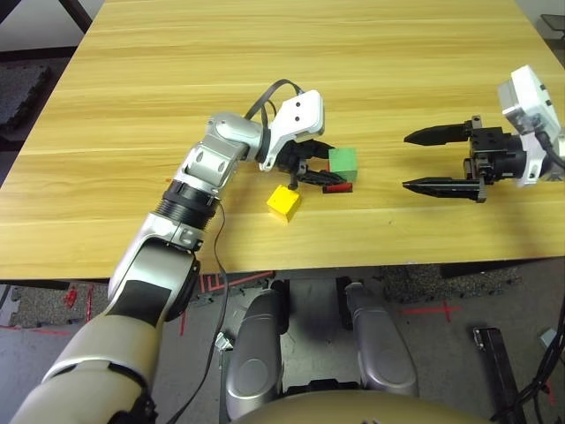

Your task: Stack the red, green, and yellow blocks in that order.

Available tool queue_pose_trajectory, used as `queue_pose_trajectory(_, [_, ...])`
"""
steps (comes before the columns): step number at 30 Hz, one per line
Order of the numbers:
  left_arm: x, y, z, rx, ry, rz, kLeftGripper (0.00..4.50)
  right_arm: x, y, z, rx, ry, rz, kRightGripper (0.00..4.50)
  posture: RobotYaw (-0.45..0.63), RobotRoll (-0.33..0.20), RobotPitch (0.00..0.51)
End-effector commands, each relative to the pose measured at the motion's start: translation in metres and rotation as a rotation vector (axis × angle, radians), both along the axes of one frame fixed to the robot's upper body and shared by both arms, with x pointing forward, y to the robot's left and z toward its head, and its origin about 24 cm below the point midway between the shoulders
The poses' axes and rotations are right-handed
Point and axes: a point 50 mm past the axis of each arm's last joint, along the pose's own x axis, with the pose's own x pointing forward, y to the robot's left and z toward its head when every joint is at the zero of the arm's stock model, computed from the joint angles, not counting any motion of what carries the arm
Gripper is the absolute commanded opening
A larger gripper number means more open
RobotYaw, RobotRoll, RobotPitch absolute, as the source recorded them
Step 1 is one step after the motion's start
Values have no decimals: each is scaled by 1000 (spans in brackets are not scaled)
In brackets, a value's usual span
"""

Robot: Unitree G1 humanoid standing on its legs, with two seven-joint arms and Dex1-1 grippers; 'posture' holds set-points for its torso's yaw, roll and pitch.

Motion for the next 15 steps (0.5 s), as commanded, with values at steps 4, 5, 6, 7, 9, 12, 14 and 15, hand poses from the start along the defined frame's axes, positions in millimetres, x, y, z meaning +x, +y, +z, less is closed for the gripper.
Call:
queue_pose_trajectory(4, [4, -2, 1, 2, 1, 13, 2049, -2, 4, 0, 2, -1, 26, 4500, 259, 69, 281])
queue_pose_trajectory(5, [4, -2, 1, 3, -1, 13, 2049, -2, 5, 0, 3, 0, 28, 4500, 259, 69, 281])
queue_pose_trajectory(6, [4, -2, 1, 4, -2, 11, 2049, -3, 5, -1, 3, 0, 30, 4500, 262, 69, 282])
queue_pose_trajectory(7, [4, -2, 1, 4, -2, 11, 2049, -3, 6, -1, 4, 1, 32, 4500, 263, 70, 282])
queue_pose_trajectory(9, [4, -1, 1, 6, -2, 10, 2049, -2, 6, -2, 5, 2, 34, 4500, 263, 70, 282])
queue_pose_trajectory(12, [5, 1, 1, 11, -6, 15, 2049, -1, 7, -2, 7, 4, 37, 4500, 269, 71, 284])
queue_pose_trajectory(14, [6, 2, 2, 12, -8, 21, 2049, -1, 8, -3, 8, 4, 37, 4500, 278, 73, 287])
queue_pose_trajectory(15, [6, 3, 3, 12, -9, 23, 2049, 0, 8, -3, 8, 5, 38, 4500, 278, 73, 287])
